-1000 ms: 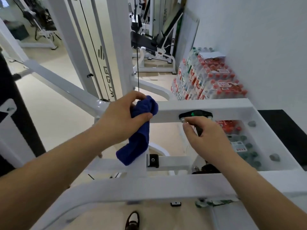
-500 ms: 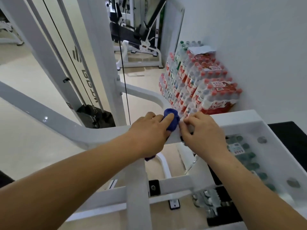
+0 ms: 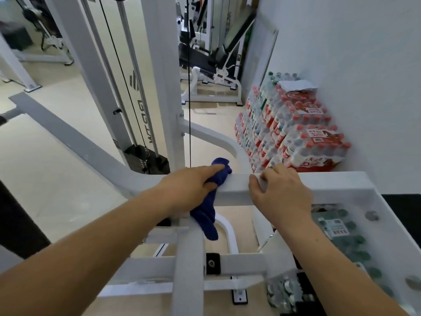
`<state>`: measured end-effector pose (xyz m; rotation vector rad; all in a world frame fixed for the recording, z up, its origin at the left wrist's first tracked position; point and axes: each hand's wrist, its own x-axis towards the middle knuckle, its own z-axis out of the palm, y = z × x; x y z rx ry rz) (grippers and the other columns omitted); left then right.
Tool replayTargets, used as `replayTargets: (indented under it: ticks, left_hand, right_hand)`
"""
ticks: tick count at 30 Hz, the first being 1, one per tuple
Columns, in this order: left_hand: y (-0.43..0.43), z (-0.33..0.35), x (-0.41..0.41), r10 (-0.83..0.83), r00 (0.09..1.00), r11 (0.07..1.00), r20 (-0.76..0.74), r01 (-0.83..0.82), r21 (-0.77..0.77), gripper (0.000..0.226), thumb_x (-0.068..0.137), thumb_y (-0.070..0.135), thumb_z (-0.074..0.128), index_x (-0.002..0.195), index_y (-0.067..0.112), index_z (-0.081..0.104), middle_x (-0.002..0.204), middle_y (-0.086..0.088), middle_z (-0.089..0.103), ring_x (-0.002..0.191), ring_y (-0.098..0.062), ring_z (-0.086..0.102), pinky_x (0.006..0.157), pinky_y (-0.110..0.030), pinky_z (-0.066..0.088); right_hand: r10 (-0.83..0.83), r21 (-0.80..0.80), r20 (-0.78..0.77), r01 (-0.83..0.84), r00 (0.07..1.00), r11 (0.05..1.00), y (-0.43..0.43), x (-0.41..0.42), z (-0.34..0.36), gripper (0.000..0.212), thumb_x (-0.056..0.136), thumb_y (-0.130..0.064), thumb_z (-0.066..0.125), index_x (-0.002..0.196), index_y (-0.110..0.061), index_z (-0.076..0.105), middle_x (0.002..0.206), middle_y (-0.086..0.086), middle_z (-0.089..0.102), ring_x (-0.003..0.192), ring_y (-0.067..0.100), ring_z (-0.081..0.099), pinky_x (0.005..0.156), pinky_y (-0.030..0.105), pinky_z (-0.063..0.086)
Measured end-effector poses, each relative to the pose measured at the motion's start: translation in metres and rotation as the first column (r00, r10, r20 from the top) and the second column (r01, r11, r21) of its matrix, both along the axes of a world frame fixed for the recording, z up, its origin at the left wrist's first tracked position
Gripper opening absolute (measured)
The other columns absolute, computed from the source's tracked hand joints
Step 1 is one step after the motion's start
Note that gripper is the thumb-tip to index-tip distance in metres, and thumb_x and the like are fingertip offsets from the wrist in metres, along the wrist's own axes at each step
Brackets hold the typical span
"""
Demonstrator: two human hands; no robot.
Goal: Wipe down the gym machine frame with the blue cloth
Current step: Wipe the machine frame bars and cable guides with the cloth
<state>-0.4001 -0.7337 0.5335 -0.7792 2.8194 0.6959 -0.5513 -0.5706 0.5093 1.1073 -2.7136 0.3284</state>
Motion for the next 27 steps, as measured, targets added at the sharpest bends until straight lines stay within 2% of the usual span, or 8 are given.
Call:
replayTargets:
  ticks: [3, 6, 9, 12, 15, 21, 24, 27]
  left_hand:
    - [-0.045, 0.001, 0.036, 0.111, 0.985, 0.991, 0.129, -0.101, -0.085, 0.049, 0.106, 0.045, 0.039, 0.154, 0.045, 0.028, 0.142, -0.002, 0.059, 0.121, -0.027, 0.058, 0.102, -0.040, 0.047]
    - [-0.079, -0.006, 0.067, 0.272, 0.948, 0.920, 0.167, -0.206, -0.333, 0.037, 0.106, 0.046, 0.036, 0.137, 0.031, 0.049, 0.132, -0.004, 0.061, 0.118, -0.027, 0.054, 0.097, -0.043, 0.048]
    - [-0.066, -0.020, 0.061, 0.217, 0.968, 0.866, 0.127, -0.131, -0.483, 0.023, 0.104, 0.038, 0.046, 0.124, 0.026, 0.052, 0.121, 0.000, 0.058, 0.114, -0.023, 0.045, 0.087, -0.040, 0.050]
    - [-0.061, -0.027, 0.063, 0.035, 0.999, 0.909, -0.022, -0.041, -0.414, 0.025, 0.103, 0.037, 0.050, 0.127, 0.030, 0.055, 0.118, 0.007, 0.062, 0.105, -0.018, 0.048, 0.086, -0.040, 0.050]
    - [-0.105, -0.022, 0.102, -0.054, 0.989, 0.985, -0.137, 0.030, -0.171, 0.040, 0.103, 0.038, 0.052, 0.143, 0.036, 0.053, 0.125, 0.013, 0.064, 0.110, -0.016, 0.052, 0.096, -0.039, 0.045]
    - [-0.141, -0.044, 0.140, 0.028, 0.936, 0.969, -0.352, -0.111, -0.220, 0.029, 0.099, 0.027, 0.061, 0.126, 0.036, 0.065, 0.119, 0.018, 0.068, 0.100, -0.014, 0.056, 0.089, -0.036, 0.049]
    - [-0.131, -0.054, 0.147, 0.026, 0.886, 0.993, -0.464, -0.075, -0.088, 0.044, 0.096, 0.029, 0.066, 0.138, 0.041, 0.058, 0.132, 0.030, 0.059, 0.113, -0.007, 0.057, 0.096, -0.027, 0.048]
    - [-0.154, -0.061, 0.153, 0.148, 0.871, 0.982, -0.469, -0.185, -0.035, 0.043, 0.100, 0.031, 0.059, 0.141, 0.042, 0.055, 0.138, 0.031, 0.052, 0.125, -0.004, 0.053, 0.105, -0.033, 0.047]
  right_hand:
    - [0.000, 0.056, 0.026, -0.001, 1.000, 0.998, 0.001, -0.001, 0.004, 0.042, 0.099, -0.057, 0.041, 0.092, -0.022, 0.062, 0.096, -0.005, 0.055, 0.090, 0.016, 0.049, 0.069, 0.032, 0.043]
    - [-0.003, 0.137, 0.041, -0.003, 0.999, 0.991, -0.017, 0.001, 0.012, 0.052, 0.097, -0.061, 0.038, 0.105, -0.020, 0.067, 0.105, 0.001, 0.059, 0.101, 0.022, 0.054, 0.092, 0.041, 0.048]
    - [0.150, 0.003, 0.214, -0.155, 0.965, 0.988, -0.049, 0.023, 0.017, 0.044, 0.099, -0.055, 0.046, 0.122, -0.023, 0.066, 0.121, -0.001, 0.058, 0.117, 0.020, 0.050, 0.099, 0.040, 0.045]
    - [0.321, -0.119, 0.366, -0.298, 0.873, 0.947, -0.078, 0.053, 0.014, 0.035, 0.100, -0.047, 0.050, 0.121, -0.026, 0.067, 0.123, -0.009, 0.056, 0.119, 0.012, 0.050, 0.096, 0.035, 0.047]
    - [0.404, -0.134, 0.366, -0.382, 0.838, 0.914, -0.103, 0.069, 0.010, 0.028, 0.099, -0.044, 0.053, 0.115, -0.027, 0.070, 0.116, -0.011, 0.060, 0.113, 0.011, 0.053, 0.095, 0.034, 0.049]
    - [0.484, -0.195, 0.427, -0.445, 0.764, 0.874, -0.166, 0.093, 0.010, 0.023, 0.098, -0.044, 0.054, 0.107, -0.031, 0.072, 0.107, -0.012, 0.063, 0.104, 0.010, 0.058, 0.093, 0.033, 0.050]
    - [0.492, -0.189, 0.453, -0.459, 0.744, 0.868, -0.191, 0.109, 0.002, 0.022, 0.097, -0.043, 0.055, 0.094, -0.030, 0.072, 0.095, -0.010, 0.065, 0.091, 0.011, 0.060, 0.084, 0.035, 0.052]
    - [0.464, -0.075, 0.479, -0.492, 0.745, 0.868, -0.194, 0.122, -0.011, 0.030, 0.097, -0.047, 0.051, 0.094, -0.029, 0.075, 0.088, -0.009, 0.070, 0.082, 0.013, 0.062, 0.073, 0.034, 0.053]
